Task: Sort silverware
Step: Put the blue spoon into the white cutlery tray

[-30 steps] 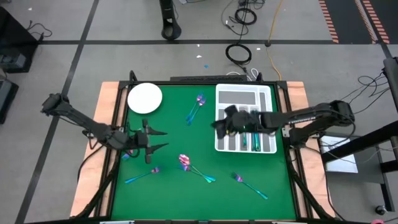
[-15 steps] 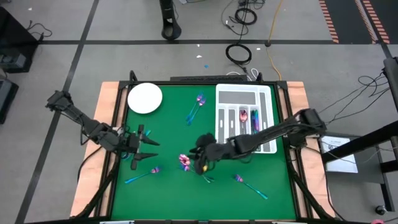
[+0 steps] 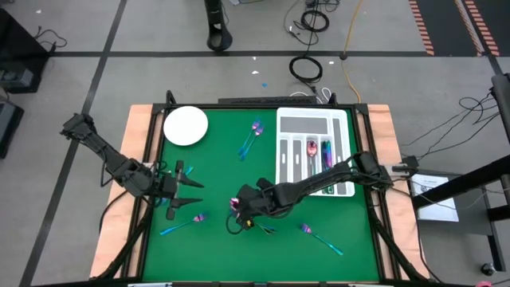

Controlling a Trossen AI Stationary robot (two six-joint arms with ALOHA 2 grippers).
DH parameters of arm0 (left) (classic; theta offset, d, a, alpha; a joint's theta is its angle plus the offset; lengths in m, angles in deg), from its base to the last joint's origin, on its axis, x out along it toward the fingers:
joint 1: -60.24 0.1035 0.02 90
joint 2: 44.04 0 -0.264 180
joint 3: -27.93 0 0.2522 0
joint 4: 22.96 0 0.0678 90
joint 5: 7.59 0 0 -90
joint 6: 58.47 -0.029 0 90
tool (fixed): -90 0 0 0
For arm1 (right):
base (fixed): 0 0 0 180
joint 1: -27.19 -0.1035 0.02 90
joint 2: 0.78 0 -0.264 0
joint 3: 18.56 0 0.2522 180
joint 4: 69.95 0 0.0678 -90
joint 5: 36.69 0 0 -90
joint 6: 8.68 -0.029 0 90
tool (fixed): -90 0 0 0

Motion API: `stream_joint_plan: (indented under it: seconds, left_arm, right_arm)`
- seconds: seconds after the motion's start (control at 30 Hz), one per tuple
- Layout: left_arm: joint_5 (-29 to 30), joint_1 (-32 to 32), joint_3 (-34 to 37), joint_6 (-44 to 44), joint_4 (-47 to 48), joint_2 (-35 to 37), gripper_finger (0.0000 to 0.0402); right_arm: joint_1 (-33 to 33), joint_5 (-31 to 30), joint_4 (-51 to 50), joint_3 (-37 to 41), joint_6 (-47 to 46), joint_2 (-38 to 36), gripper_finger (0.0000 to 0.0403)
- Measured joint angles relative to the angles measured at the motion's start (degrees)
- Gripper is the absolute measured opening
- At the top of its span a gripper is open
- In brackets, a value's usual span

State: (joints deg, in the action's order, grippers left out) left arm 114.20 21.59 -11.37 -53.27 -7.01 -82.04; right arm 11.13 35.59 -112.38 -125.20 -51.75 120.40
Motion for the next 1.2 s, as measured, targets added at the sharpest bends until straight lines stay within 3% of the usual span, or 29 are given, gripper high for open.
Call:
stream_joint_plan:
  seconds: [0.27,0.53,1.2]
  left_arm:
    - [0.0,0.0,0.0,-0.4,-0.17,-0.02,0.0198]
    - [-0.01,0.0,0.0,-1.1,-0.42,-0.02,0.0198]
    - [-0.02,0.0,0.04,-1.14,-0.46,-0.04,0.0198]
  right_arm:
    - [-1.36,-0.61,-0.28,-0.24,-2.64,1.84,0.0121]
    - [-3.96,-8.38,0.45,-0.24,-1.64,2.26,0.0121]
    - [-4.54,-5.94,1.49,-0.22,-2.94,6.47,0.0121]
